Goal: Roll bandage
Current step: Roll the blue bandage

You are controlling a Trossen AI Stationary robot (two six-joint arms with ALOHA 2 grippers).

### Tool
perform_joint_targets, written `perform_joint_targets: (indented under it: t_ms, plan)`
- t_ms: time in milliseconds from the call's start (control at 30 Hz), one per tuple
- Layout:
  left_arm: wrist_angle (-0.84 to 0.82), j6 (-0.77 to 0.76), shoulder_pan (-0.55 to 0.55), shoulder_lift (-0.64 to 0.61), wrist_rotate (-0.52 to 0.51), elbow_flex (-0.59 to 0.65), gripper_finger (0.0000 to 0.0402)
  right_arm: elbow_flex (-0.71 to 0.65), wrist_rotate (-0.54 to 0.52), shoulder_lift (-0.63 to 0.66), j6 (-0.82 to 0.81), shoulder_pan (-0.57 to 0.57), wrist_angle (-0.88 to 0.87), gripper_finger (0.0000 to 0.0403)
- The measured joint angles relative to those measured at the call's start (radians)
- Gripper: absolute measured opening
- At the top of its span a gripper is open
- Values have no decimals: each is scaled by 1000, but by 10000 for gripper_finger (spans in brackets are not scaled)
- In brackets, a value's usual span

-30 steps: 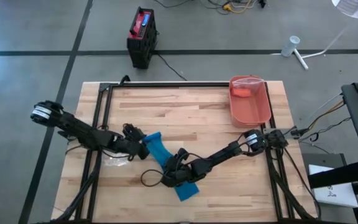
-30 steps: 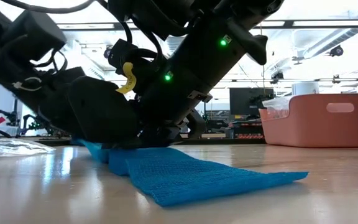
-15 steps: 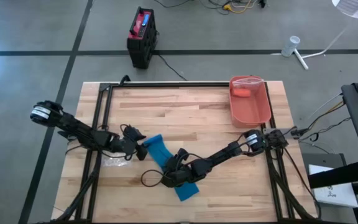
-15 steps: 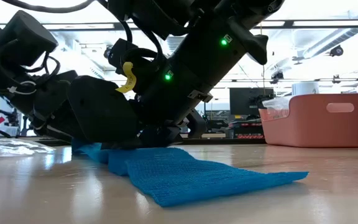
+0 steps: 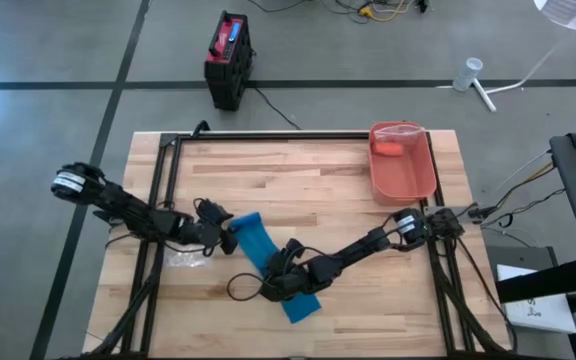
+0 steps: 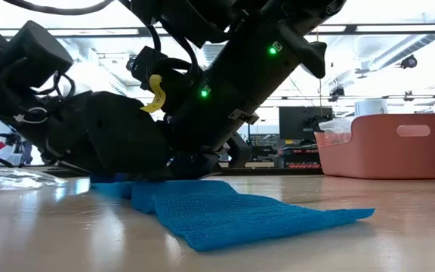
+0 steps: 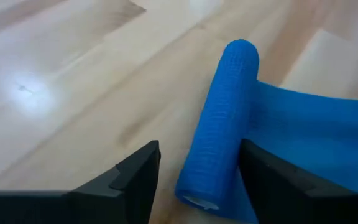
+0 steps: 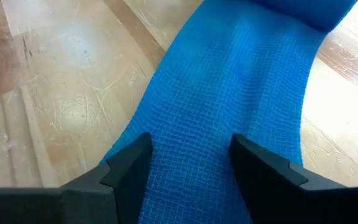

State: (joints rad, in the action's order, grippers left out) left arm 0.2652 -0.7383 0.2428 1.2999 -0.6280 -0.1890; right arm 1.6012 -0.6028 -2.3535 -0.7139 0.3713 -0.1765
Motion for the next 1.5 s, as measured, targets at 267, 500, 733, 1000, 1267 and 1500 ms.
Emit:
perform_joint_targets:
  t_ms: [267, 500, 733, 1000, 1267, 1500]
  plan:
    - [-3, 43, -58, -11, 13, 2, 187, -1, 1, 5, 0, 7, -2, 212]
    - [-3, 65, -78, -9, 100, 3, 103, 14, 11, 9, 18, 7, -9, 225]
    - [21, 66, -78, -11, 128, 3, 21, 71, 115, 36, 79, 13, -130, 236]
    - [34, 23, -78, -11, 156, -4, 14, 123, 123, 132, 116, 22, -288, 245]
    - [37, -3, -77, -12, 146, -4, 22, 124, -23, 117, 131, -72, -110, 238]
    - [22, 12, -89, -14, 119, -4, 22, 122, -25, 17, 132, -186, 36, 220]
